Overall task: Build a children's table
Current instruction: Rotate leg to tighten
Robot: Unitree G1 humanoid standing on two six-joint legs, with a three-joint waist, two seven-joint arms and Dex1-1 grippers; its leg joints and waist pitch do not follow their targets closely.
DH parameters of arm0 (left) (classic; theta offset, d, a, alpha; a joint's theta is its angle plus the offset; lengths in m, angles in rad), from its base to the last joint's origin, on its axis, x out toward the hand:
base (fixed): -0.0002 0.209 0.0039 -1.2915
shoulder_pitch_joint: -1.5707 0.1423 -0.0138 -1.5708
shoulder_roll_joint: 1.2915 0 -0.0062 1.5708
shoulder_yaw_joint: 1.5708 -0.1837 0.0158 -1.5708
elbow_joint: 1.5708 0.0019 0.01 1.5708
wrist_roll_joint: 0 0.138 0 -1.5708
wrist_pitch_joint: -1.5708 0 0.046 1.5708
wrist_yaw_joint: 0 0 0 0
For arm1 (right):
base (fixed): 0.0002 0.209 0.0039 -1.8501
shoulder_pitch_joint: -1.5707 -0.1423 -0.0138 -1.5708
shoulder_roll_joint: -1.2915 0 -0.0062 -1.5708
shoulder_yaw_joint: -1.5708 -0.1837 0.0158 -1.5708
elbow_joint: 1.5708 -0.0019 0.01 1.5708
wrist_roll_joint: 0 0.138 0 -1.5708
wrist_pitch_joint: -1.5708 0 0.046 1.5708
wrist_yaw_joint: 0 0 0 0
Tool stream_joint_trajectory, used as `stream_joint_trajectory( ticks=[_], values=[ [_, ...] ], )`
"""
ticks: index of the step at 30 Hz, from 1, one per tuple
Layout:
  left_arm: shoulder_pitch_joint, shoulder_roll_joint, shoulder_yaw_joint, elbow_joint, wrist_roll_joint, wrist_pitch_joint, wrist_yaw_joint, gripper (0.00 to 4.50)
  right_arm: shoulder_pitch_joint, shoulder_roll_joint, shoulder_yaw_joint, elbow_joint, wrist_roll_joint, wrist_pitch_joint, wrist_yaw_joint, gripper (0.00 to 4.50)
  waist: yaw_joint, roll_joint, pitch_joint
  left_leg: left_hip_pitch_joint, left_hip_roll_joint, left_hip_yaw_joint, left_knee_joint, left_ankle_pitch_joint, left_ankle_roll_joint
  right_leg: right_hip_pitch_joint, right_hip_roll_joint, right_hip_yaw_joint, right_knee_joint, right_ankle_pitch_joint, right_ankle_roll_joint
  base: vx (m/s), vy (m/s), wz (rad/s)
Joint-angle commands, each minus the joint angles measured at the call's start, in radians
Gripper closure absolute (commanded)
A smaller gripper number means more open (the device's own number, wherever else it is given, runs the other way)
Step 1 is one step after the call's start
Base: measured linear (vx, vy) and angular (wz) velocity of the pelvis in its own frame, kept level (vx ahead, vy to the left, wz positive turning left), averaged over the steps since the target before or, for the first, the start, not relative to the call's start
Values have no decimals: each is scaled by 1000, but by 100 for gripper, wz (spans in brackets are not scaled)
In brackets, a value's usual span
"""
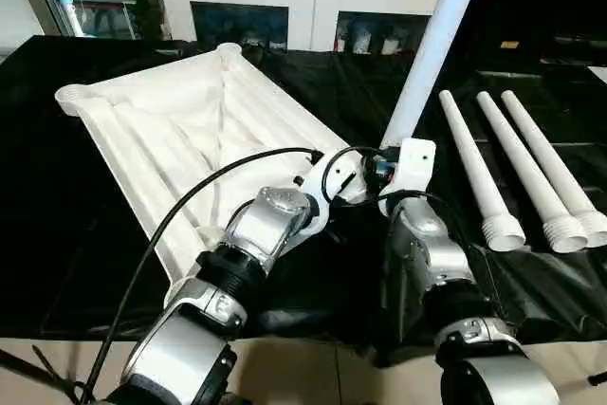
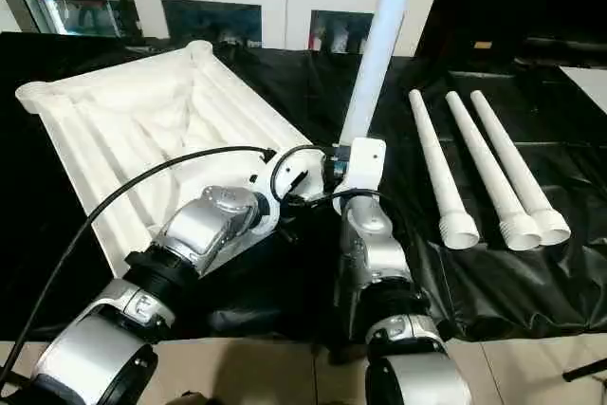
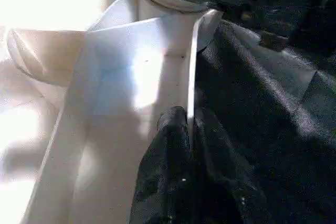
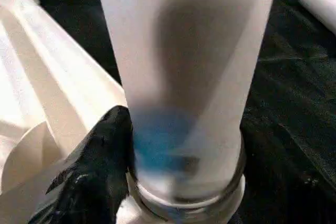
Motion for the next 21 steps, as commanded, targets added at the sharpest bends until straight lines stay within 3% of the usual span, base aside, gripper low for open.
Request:
stream_joint_trajectory(
  ticks=[1,3,5,8,11,14,17,21],
  values=[
    [11,28,24,13,11,-41,33,450,34,39,45,-41,42,3,115,125,-2,-5,-64,29,63,-32,-86,-241,21,29,-54,32,-68,-193,-177,0,0,0],
    [24,40,17,-9,12,-37,15,450,51,20,55,-79,34,-4,119,110,-1,-6,-63,25,61,-31,-86,-232,30,30,-55,33,-68,-178,-181,0,0,0],
    [50,69,-1,-48,16,-32,-30,450,90,-20,58,-155,33,9,141,90,-8,-10,-62,12,61,-37,-89,-221,36,41,-59,30,-67,-194,-173,0,0,0],
    [77,102,-17,-81,16,-27,-73,450,153,-75,65,-266,42,28,213,58,-9,-7,-62,24,65,-32,-86,-226,33,30,-56,32,-69,-207,-183,0,0,0],
    [96,126,-28,-105,14,-28,-106,450,199,-116,69,-347,52,51,271,34,-5,-7,-60,22,66,-31,-88,-210,44,31,-53,33,-68,-178,-183,0,0,0],
    [127,171,-52,-152,9,-31,-171,450,268,-199,69,-451,66,97,353,14,-4,-7,-53,22,67,-33,-92,-266,32,30,-56,35,-79,-268,-170,0,0,0],
    [164,234,-86,-205,-5,-49,-271,450,348,-317,70,-573,124,179,502,6,-5,-4,-51,25,67,-36,-97,-308,19,26,-53,35,-85,-326,-157,0,0,0],
    [203,313,-142,-284,-24,-47,-420,450,399,-439,88,-635,165,236,659,6,-5,-4,-51,23,69,-38,-97,-315,18,29,-56,36,-84,-323,-159,0,0,0]
  ],
)
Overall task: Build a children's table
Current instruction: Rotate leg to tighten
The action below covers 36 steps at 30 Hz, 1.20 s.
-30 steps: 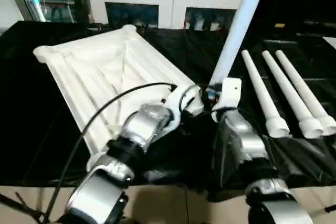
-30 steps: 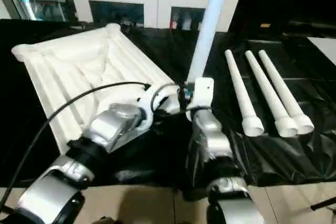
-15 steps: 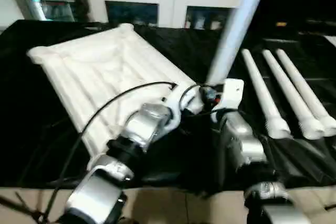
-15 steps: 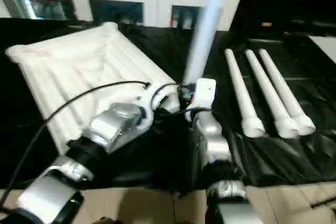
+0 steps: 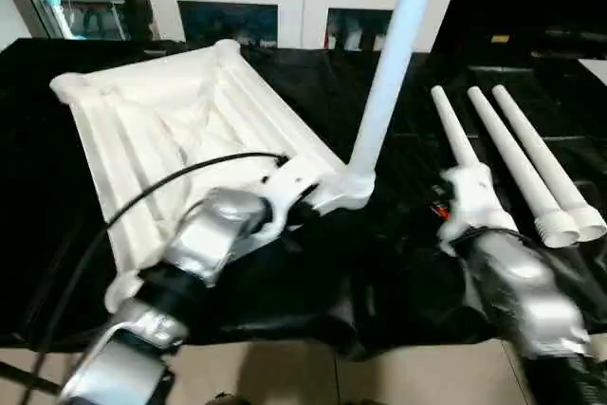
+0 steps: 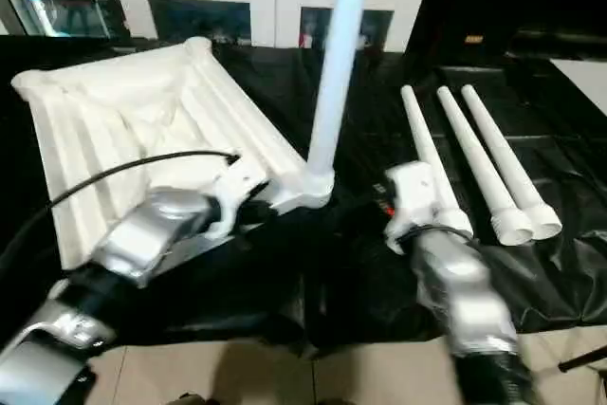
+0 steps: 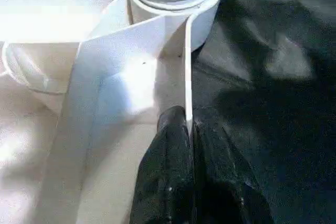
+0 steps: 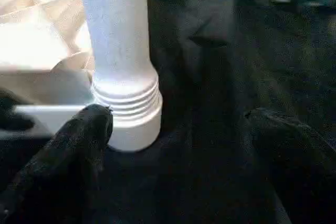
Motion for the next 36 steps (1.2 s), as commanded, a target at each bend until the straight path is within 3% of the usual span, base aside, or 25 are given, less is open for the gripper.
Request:
stream_joint_trajectory(
  ticks=[1,5,11,15,20,28,33,36],
  values=[
    [49,36,-81,-24,-17,15,-127,450,14,-58,13,-43,32,47,97,6,7,-4,-51,24,69,-37,-88,-315,19,28,-59,41,-83,-314,-176,0,0,0],
    [65,75,-115,-99,-35,31,-211,450,29,-110,42,-81,68,109,200,6,10,-2,-51,27,70,-33,-87,-303,18,24,-56,40,-78,-270,-203,0,0,0],
    [57,62,-121,-113,-35,39,-215,450,-13,-98,79,-44,48,92,230,6,22,-2,-52,29,69,-32,-87,-287,5,25,-57,41,-73,-243,-217,0,0,0],
    [54,63,-127,-123,-33,40,-222,450,-87,-66,111,63,-23,25,204,6,22,-2,-55,29,67,-32,-84,-273,-6,26,-59,41,-70,-229,-220,0,0,0],
    [53,65,-128,-132,-27,46,-226,450,-132,-47,126,116,-29,18,204,64,24,-2,-60,26,65,-29,-78,-198,22,35,-55,39,-57,-118,-247,0,0,0],
    [55,67,-128,-135,-25,49,-225,450,-145,-38,134,154,-34,-4,237,118,25,-6,-60,27,67,-30,-77,-220,22,36,-59,39,-61,-169,-245,0,0,0],
    [55,70,-131,-135,-21,46,-226,450,-146,-39,145,164,-29,-13,275,170,27,-2,-64,28,66,-29,-74,-194,31,38,-58,38,-56,-125,-255,0,0,0],
    [55,70,-132,-134,-20,44,-227,450,-142,-41,150,167,-29,-19,287,178,27,-1,-66,28,66,-29,-72,-179,37,40,-57,37,-53,-103,-263,0,0,0]
  ],
)
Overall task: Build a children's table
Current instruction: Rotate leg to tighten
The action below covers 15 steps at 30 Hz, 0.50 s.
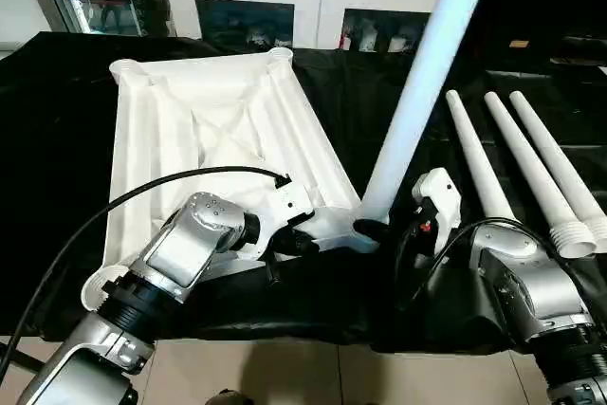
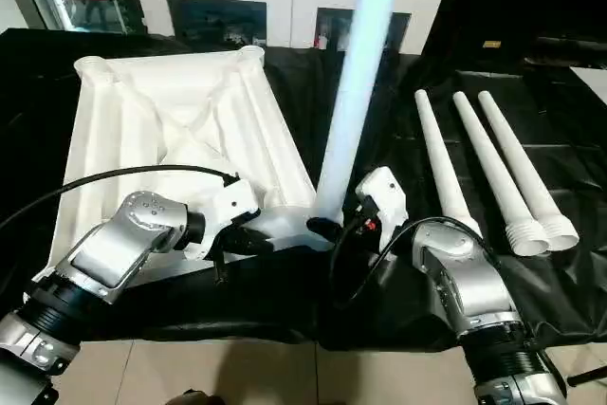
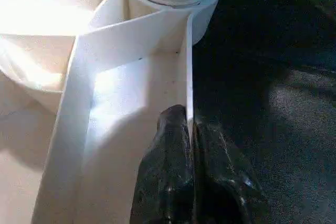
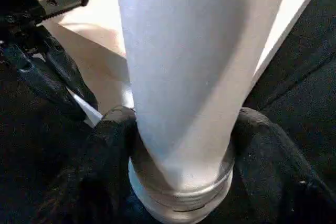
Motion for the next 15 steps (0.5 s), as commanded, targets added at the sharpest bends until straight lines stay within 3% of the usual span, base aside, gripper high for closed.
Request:
stream_joint_trajectory(
  ticks=[1,11,15],
  values=[
    [16,-4,-59,0,4,12,-46,450,2,-7,6,21,-5,-4,20,194,-1,-1,-66,29,67,-29,-73,-182,38,38,-56,36,-55,-107,-263,0,0,0],
    [15,-19,-46,15,1,15,-22,450,-14,30,-14,92,-27,4,-56,205,-5,-1,-64,28,66,-29,-74,-198,33,37,-56,36,-56,-133,-265,0,0,0],
    [-12,-93,1,88,16,39,108,450,-52,108,-65,174,-45,39,-244,205,-15,-4,-56,33,66,-36,-85,-319,-21,30,-57,35,-73,-302,-227,0,0,0]
  ],
)
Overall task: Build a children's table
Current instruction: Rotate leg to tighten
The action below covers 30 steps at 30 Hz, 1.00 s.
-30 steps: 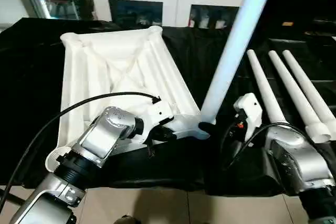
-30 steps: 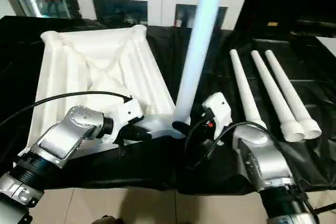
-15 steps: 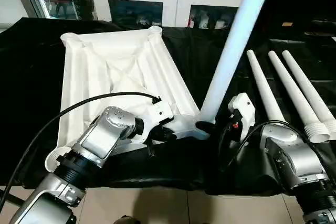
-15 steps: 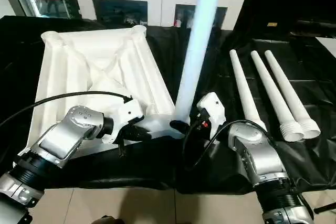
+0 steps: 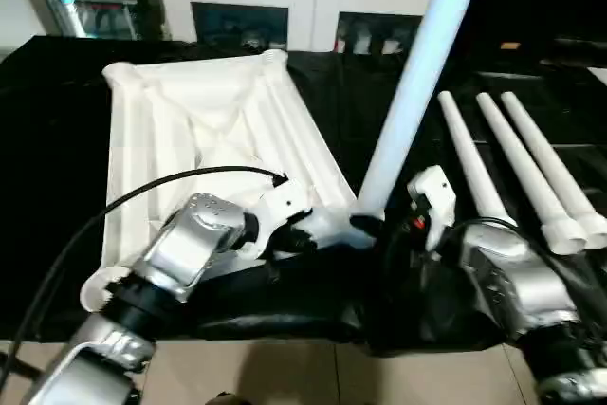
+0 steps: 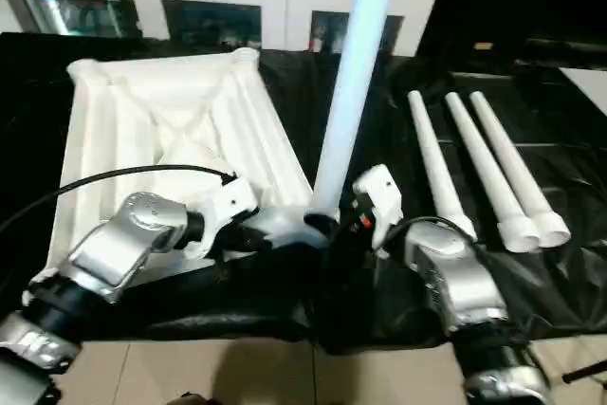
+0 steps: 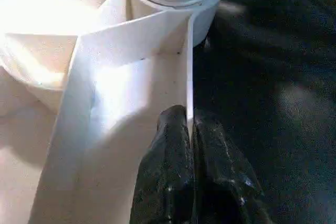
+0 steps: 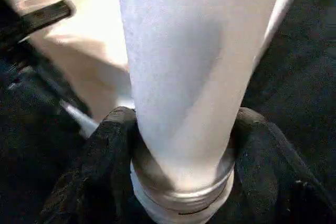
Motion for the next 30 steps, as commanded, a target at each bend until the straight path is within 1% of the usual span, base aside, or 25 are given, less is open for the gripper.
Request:
stream_joint_trajectory(
  ticks=[1,2,3,4,5,6,7,8,9,10,11,12,13,14,16,18,19,20,21,22,24,25,27,29,30],
  values=[
    [-13,-58,-18,59,11,31,66,450,-18,45,-55,85,-31,53,-181,205,-6,1,-53,27,64,-38,-90,-349,-37,22,-58,34,-78,-352,-205,0,0,0],
    [-25,-82,-4,87,19,33,112,450,-29,74,-77,99,-27,62,-244,206,-8,1,-53,29,64,-39,-90,-363,-45,19,-58,34,-81,-372,-196,0,0,0],
    [-41,-113,14,123,24,32,166,450,-44,109,-102,123,-32,66,-336,207,-16,-3,-51,27,63,-43,-91,-387,-56,17,-59,34,-85,-402,-183,0,0,0],
    [-41,-113,14,123,24,32,166,450,-44,109,-102,123,-32,66,-336,207,-21,-3,-52,25,61,-46,-92,-399,-64,16,-60,31,-88,-428,-167,0,0,0],
    [-78,-183,61,205,26,29,282,450,-70,174,-131,173,-59,40,-505,214,-21,-4,-53,26,62,-45,-92,-402,-61,14,-61,32,-91,-432,-157,0,0,0],
    [-78,-183,61,205,26,29,282,450,-70,174,-131,173,-59,40,-505,214,-24,-1,-51,24,59,-43,-90,-405,-62,8,-60,34,-93,-435,-157,0,0,0],
    [-107,-232,96,265,25,25,368,450,-88,223,-150,205,-63,11,-603,216,-25,-5,-52,29,57,-44,-90,-421,-68,5,-58,31,-97,-460,-141,0,0,0],
    [-116,-246,106,282,24,22,392,450,-94,239,-158,214,-59,5,-628,217,-25,-6,-52,30,56,-43,-89,-423,-66,3,-60,32,-100,-464,-137,0,0,0],
    [-153,-292,134,353,28,-11,477,450,-123,314,-199,256,-29,-18,-733,217,-27,-4,-50,32,54,-43,-89,-435,-62,-4,-59,32,-104,-476,-130,0,0,0],
    [-153,-292,134,353,28,-11,477,450,-123,314,-199,256,-29,-18,-733,217,-27,-4,-52,35,54,-44,-88,-443,-65,-4,-58,31,-104,-481,-124,0,0,0],
    [-179,-319,153,401,29,-42,531,450,-145,361,-222,287,-14,-29,-792,217,-26,-2,-53,35,55,-43,-90,-448,-59,-6,-57,31,-107,-468,-122,0,0,0],
    [-183,-322,156,408,29,-46,538,450,-148,368,-225,291,-12,-31,-800,217,-24,-2,-53,37,56,-44,-90,-452,-61,-6,-56,30,-106,-460,-119,0,0,0],
    [-200,-336,163,435,35,-64,562,450,-163,389,-217,312,-37,-64,-832,219,-22,0,-53,41,56,-43,-92,-461,-62,-8,-53,29,-106,-437,-114,0,0,0],
    [-204,-338,163,441,38,-70,568,450,-167,396,-214,318,-42,-72,-837,219,-22,0,-54,40,57,-43,-93,-460,-62,-7,-53,29,-105,-420,-116,0,0,0],
    [-222,-348,164,473,46,-91,580,450,-183,412,-210,340,-55,-103,-855,219,-22,1,-57,33,59,-44,-99,-434,-60,3,-52,28,-96,-347,-122,0,0,0],
    [-222,-333,144,468,57,-111,547,450,-178,404,-184,316,-60,-116,-791,219,-19,1,-60,31,59,-41,-99,-395,-51,8,-51,30,-90,-273,-134,0,0,0],
    [-217,-325,133,461,60,-119,523,450,-167,399,-176,286,-52,-123,-741,219,-15,-1,-59,26,59,-38,-98,-358,-29,15,-54,31,-86,-226,-146,0,0,0],
    [-216,-323,130,459,60,-121,517,450,-164,398,-174,278,-49,-125,-728,163,-15,-1,-59,26,59,-38,-98,-358,-29,15,-54,31,-86,-226,-146,0,0,0],
    [-204,-313,119,443,59,-125,485,450,-147,383,-166,233,-52,-134,-696,150,-15,-1,-58,25,59,-36,-97,-346,-18,16,-57,33,-86,-221,-156,0,0,0],
    [-191,-303,109,425,57,-129,456,450,-132,368,-157,200,-57,-131,-679,150,-11,-3,-58,24,59,-34,-95,-339,-6,18,-59,34,-88,-241,-154,0,0,0],
    [-172,-292,98,398,52,-130,421,450,-113,347,-145,159,-63,-125,-663,131,-13,-5,-58,10,60,-40,-98,-309,9,28,-61,33,-86,-250,-147,0,0,0],
    [-160,-283,90,379,49,-122,400,450,-102,333,-143,135,-65,-121,-654,116,-16,-6,-62,6,60,-41,-96,-283,12,31,-63,31,-83,-247,-154,0,0,0],
    [-140,-268,76,353,46,-125,365,450,-84,305,-133,97,-66,-110,-624,108,-10,-5,-61,19,62,-32,-90,-262,25,21,-59,34,-85,-222,-170,0,0,0],
    [-99,-237,59,300,39,-142,307,450,-40,234,-119,6,-59,-60,-540,98,-6,-3,-62,14,62,-30,-88,-211,43,27,-58,34,-78,-175,-188,0,0,0],
    [-99,-236,59,299,39,-143,307,450,-39,233,-119,4,-59,-60,-539,73,-5,-3,-61,16,62,-29,-87,-205,52,26,-56,34,-79,-162,-190,0,0,0]
  ],
)
